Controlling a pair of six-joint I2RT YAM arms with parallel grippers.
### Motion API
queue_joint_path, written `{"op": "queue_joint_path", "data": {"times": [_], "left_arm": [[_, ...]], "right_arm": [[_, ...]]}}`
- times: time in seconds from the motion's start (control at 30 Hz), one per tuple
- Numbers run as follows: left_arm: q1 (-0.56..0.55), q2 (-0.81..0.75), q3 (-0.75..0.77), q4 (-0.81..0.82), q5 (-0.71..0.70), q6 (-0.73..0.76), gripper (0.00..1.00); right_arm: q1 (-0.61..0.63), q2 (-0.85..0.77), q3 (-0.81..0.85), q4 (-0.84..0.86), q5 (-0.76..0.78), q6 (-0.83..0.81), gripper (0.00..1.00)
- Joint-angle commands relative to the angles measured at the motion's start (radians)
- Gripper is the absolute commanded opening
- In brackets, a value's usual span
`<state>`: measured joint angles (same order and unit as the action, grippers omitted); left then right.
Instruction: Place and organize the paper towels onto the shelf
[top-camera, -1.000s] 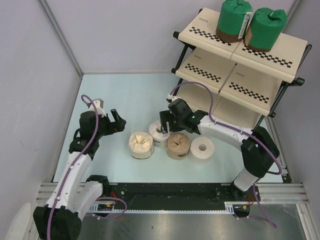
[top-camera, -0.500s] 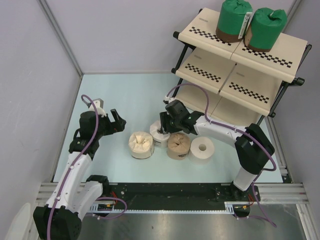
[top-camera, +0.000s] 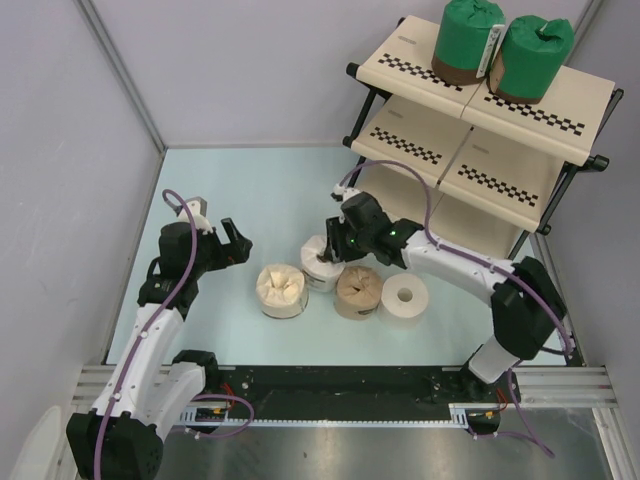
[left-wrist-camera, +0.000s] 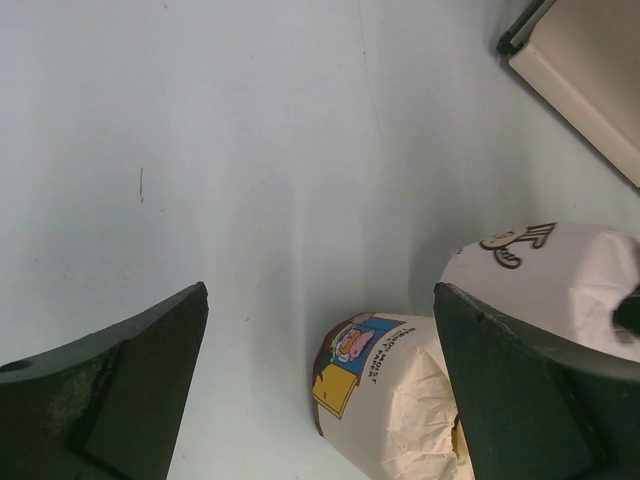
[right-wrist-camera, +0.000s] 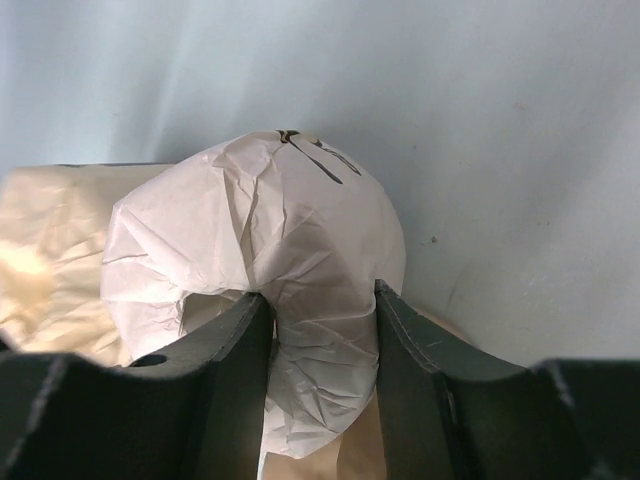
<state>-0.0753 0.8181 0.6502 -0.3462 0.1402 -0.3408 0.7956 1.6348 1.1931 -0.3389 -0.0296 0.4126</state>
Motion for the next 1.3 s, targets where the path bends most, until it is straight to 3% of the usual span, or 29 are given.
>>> {"op": "queue_joint_path", "data": {"times": [0.0, 0.17, 0.37, 0.53, 0.63, 0.73, 0.9, 1.27], "left_arm": [[0.008, -0.01, 0.006, 0.026, 0.022, -0.01, 1.0], [0.008, -0.008, 0.006, 0.026, 0.025, -0.01, 1.0], [0.008, -0.01, 0.006, 0.029, 0.025, -0.01, 1.0], [0.008, -0.011, 0.005, 0.029, 0.029, -0.01, 1.0], [0.008, -0.013, 0.005, 0.026, 0.027, -0.01, 1.0], [0.008, -0.013, 0.006, 0.027, 0.027, -0.01, 1.0], [0.008, -0.008, 0.005, 0.027, 0.029, -0.01, 1.0], [0.008, -0.007, 0.005, 0.027, 0.032, -0.01, 1.0]], "right_arm": [[-0.048, -0.202, 0.025, 0.074, -0.116, -0.003, 0.36], [-0.131, -0.346, 0.078, 0.026, -0.158, -0.014, 0.35], [-0.278, -0.498, 0.278, -0.128, -0.089, -0.043, 0.34], [-0.463, -0.484, 0.593, -0.267, -0.055, -0.089, 0.33], [-0.496, -0.471, 0.646, -0.324, -0.02, -0.121, 0.33], [-0.506, -0.489, 0.587, -0.33, 0.026, -0.132, 0.32], [-0.507, -0.567, 0.334, -0.217, 0.114, -0.098, 0.32], [-0.509, -0.538, 0.177, -0.026, 0.227, -0.083, 0.31]]}}
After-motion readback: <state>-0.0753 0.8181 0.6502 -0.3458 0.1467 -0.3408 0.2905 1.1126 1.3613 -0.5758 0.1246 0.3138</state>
